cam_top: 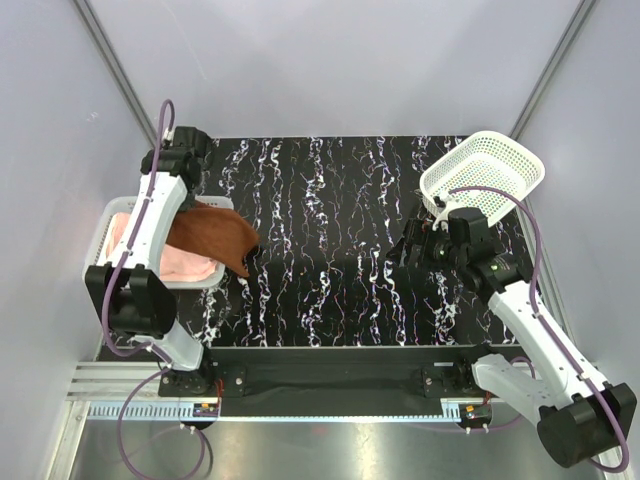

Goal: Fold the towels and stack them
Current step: Neatly place the folded towel into the bin

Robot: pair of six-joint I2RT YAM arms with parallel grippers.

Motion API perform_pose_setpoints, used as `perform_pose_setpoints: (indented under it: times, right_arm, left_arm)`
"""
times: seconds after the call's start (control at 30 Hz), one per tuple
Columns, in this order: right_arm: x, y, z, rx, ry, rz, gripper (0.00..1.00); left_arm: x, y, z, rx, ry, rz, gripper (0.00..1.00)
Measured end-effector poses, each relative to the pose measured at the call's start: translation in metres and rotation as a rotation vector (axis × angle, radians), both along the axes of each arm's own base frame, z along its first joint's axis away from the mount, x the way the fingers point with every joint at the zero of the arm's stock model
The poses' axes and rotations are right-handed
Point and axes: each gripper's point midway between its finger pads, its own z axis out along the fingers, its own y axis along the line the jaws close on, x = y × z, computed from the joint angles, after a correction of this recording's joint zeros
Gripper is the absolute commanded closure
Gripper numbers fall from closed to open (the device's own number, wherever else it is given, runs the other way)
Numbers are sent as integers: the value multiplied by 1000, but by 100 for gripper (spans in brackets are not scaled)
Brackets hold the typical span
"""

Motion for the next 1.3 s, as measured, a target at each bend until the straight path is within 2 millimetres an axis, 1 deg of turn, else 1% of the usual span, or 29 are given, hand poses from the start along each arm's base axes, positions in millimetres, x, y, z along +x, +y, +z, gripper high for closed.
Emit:
perform_pose_setpoints:
  times: [0.17,0.27,0.47,0.63,0.77,0.83,0.9,0.93,0.97,1.03,1.07,1.13,1.17,1.23,1.3]
  right_arm:
    - [2,0,-6,-18,12,6,0]
    - [5,0,-8,-24,20,10,0]
    - [8,2,-3,-20,6,15,0]
    - [11,3,6,-13,-22,17,0]
    - [11,4,11,-8,-37,21,0]
    - [13,4,15,-8,-50,24,0]
    - [14,4,21,-7,-65,27,0]
    - [15,4,23,-7,-71,28,0]
    - [15,4,25,-7,-77,29,0]
    - [15,4,25,-8,-82,31,0]
    - [15,4,25,-9,-82,32,0]
    - [15,4,26,-10,-85,33,0]
    - [14,4,27,-9,-87,33,0]
    - [13,3,29,-6,-96,33,0]
    - [12,3,31,-4,-103,32,0]
  left_arm:
    - [-1,20,-6,17,44,28,100]
    - [-3,36,-9,23,54,67,100]
    - [-8,74,-11,41,37,179,100]
    - [-13,103,-31,43,74,255,100]
    - [-14,121,-47,49,113,301,100]
    - [-14,128,-58,46,141,321,100]
    - [-12,135,-68,48,164,344,87]
    - [-10,139,-73,51,175,356,76]
    - [-8,141,-77,55,189,369,60]
    - [-4,147,-83,65,201,400,52]
    - [-3,149,-85,74,202,414,45]
    - [-4,151,-80,89,201,432,39]
    - [-4,152,-74,95,190,441,37]
    - [5,153,-56,96,130,451,32]
    - [16,148,-35,73,44,440,32]
